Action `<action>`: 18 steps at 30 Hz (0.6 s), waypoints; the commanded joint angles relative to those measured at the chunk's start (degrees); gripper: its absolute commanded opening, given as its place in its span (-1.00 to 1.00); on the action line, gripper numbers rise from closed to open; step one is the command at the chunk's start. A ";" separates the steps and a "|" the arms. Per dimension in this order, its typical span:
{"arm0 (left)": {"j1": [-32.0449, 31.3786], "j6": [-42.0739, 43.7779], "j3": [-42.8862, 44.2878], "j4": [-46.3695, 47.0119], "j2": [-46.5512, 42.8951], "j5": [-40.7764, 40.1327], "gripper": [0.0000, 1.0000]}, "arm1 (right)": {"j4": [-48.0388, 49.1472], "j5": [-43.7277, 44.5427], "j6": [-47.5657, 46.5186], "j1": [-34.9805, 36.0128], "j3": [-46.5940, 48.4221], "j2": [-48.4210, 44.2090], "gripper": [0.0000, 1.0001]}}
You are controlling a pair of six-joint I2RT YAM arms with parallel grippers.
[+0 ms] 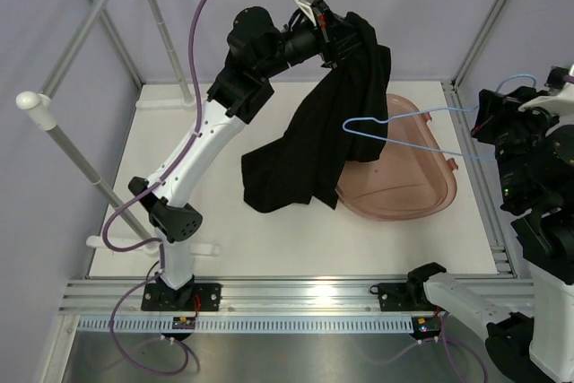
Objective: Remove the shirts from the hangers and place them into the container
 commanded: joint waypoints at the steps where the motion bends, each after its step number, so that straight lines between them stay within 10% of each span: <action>1: -0.36 -8.82 5.75 13.42 2.62 10.49 -1.00 | 0.94 0.96 0.20 -0.14 -4.44 -0.78 -1.00; 9: -0.28 -14.55 -5.91 13.70 8.77 10.32 -0.97 | -2.31 -1.93 0.91 -0.14 -0.77 -3.42 -1.00; 16: 0.42 -16.05 -5.64 0.88 11.26 8.05 0.32 | -5.65 -9.58 0.82 -0.14 1.36 -2.20 -1.00; 18: 1.12 -13.33 -11.15 -0.37 7.49 4.01 0.40 | -6.00 -12.91 1.17 -0.14 0.74 -1.49 -1.00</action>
